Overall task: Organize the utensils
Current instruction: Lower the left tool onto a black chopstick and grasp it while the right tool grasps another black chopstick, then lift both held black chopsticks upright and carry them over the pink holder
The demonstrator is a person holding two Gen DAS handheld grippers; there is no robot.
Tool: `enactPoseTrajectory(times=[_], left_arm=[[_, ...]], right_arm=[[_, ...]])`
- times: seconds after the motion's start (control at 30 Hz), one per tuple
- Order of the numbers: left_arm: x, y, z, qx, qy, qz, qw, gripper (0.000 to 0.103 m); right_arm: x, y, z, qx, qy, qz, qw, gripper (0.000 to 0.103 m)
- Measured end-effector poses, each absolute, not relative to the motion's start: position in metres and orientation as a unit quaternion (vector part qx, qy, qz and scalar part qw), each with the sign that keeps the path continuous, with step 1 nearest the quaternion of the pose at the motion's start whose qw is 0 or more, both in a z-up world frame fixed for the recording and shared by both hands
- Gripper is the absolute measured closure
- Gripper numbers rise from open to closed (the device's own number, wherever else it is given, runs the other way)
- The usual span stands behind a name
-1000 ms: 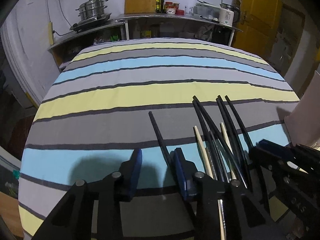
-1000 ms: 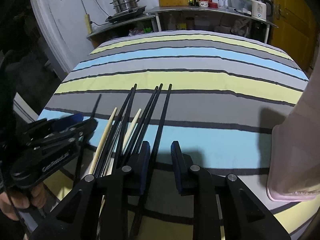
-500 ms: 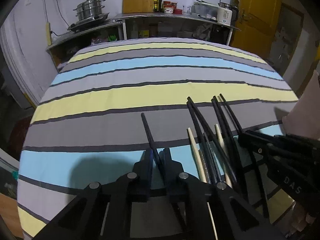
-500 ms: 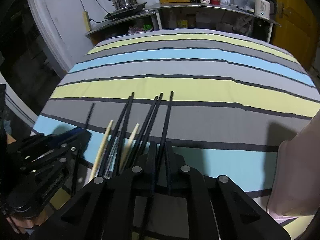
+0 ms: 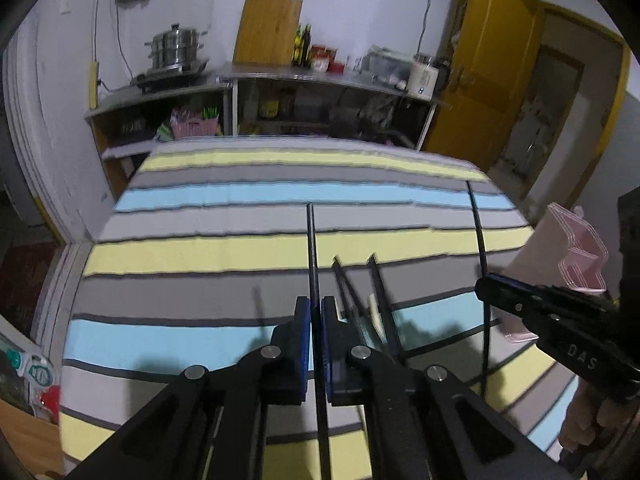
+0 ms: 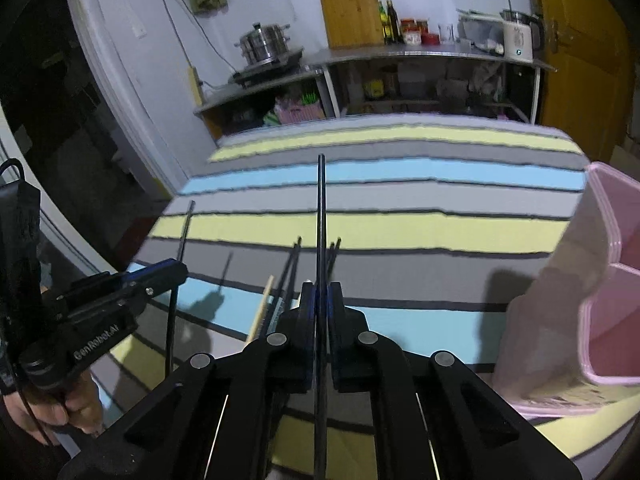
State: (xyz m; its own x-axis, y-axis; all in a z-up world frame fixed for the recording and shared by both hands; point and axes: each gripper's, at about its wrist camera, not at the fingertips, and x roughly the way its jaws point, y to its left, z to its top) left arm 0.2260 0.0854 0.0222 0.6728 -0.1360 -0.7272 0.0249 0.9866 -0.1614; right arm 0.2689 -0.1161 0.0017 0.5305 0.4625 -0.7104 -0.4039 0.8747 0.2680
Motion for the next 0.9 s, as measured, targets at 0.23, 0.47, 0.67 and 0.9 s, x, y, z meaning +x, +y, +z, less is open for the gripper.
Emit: enactPoseTrajectory(times=[0.23,0.47,0.67,0.9], left_arm=[[0.194,0.086,0.070,-0.075,0.368,-0.063,0.925,0.098],[0.173,0.081,0.101,-0.074,0.351,-0.070,0.931,0.098],[0.168,0.069,0.127,-0.077,0.337,-0.088,0.934,0.098],[0.181,0.033,0.159,-0.083,0.324,-0.133,0.933,0.098]], right_arm=[[0.237,-0.137,0.039,0.051,0.380,0.250,0.889,0.097],[0.214,-0.154,0.064,0.056,0.354,0.247,0.901,0.098],[0.205,-0.167,0.083,0.062,0.335,0.245,0.908,0.098],[0.199,-0.191,0.111,0.073,0.309,0.234,0.919,0.098]])
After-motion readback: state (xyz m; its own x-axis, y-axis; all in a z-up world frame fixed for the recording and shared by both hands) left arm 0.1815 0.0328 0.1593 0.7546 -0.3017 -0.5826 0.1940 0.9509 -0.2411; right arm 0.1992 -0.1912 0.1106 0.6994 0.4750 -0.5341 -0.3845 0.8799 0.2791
